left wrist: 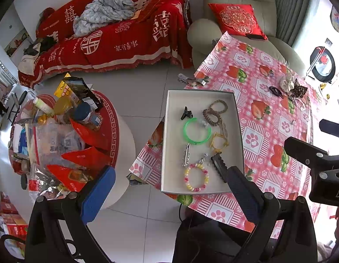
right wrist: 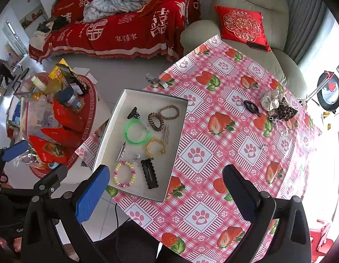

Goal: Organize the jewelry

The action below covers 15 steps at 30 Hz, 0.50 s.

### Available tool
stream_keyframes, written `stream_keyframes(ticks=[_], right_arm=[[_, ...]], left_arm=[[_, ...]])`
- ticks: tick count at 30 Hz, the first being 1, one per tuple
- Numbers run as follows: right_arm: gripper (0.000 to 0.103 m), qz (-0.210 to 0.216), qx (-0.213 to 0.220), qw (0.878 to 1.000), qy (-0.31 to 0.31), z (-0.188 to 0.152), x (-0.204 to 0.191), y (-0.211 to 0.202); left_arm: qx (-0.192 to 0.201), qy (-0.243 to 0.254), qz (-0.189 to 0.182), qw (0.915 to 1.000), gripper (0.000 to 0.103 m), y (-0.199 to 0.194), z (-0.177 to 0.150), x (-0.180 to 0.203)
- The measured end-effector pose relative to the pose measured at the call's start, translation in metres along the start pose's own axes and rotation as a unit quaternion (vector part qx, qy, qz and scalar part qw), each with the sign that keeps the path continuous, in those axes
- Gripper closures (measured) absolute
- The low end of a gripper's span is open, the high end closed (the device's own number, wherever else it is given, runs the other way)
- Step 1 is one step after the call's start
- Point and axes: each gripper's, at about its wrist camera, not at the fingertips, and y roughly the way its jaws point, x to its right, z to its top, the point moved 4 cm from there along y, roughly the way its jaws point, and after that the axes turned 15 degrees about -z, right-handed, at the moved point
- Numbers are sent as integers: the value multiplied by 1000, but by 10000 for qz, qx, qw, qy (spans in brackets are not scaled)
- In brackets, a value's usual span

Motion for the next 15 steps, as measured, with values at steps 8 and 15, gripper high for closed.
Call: stream_keyframes(ticks=[8,15], right_arm=[[0,-3,-20,10000,-11,0,0,0],[0,-8,-24,10000,-8,0,-1,0]], left_arm=[[-108,54,-50,9999,0,7,-5,2],[-123,54,-58,9999,0,7,-5,2]])
